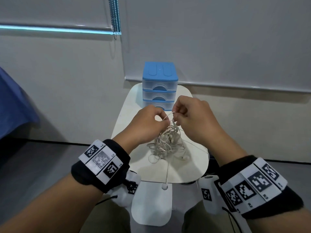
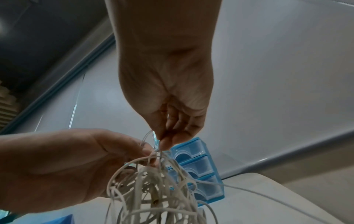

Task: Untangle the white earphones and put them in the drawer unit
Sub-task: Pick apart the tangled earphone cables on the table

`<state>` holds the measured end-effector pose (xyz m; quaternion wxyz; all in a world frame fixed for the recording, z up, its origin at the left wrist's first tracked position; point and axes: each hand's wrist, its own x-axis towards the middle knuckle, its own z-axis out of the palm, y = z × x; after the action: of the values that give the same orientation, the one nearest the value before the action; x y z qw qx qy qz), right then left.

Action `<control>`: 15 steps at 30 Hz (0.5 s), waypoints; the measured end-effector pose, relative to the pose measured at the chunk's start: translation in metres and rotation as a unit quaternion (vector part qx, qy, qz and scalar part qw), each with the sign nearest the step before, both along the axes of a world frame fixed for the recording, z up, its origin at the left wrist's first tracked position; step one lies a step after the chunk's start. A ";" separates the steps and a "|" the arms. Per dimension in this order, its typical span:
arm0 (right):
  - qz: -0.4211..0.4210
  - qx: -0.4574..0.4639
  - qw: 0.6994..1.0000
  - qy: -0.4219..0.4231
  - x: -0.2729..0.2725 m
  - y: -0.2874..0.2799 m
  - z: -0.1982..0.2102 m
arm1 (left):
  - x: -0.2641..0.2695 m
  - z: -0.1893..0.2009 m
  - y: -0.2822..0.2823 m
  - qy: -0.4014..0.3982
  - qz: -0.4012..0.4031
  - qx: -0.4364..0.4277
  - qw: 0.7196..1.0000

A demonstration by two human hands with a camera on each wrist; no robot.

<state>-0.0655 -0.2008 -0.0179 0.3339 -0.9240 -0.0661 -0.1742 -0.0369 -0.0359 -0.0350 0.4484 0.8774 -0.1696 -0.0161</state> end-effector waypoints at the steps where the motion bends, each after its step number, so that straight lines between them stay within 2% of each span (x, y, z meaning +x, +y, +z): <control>1: 0.008 0.014 1.000 0.007 0.000 0.000 0.002 | 0.000 0.000 0.000 -0.006 0.005 -0.016 1.000; 4: 0.036 0.072 0.996 0.031 -0.002 -0.004 0.004 | 0.001 -0.004 0.003 -0.011 0.014 -0.065 0.998; 9: 0.075 0.204 0.974 0.066 -0.004 -0.013 0.001 | 0.001 -0.003 0.008 0.073 -0.042 -0.197 0.977; 11: 0.070 0.214 0.972 0.064 -0.004 -0.012 0.000 | 0.001 -0.001 0.007 0.092 -0.058 -0.230 0.967; 15: 0.018 0.163 0.985 0.053 -0.002 -0.013 0.002 | 0.001 0.002 0.003 0.094 -0.061 -0.248 0.962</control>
<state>-0.0675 -0.2136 -0.0160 0.4865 -0.8636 -0.0357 -0.1271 -0.0356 -0.0327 -0.0332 0.6644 0.7209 -0.1785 -0.0834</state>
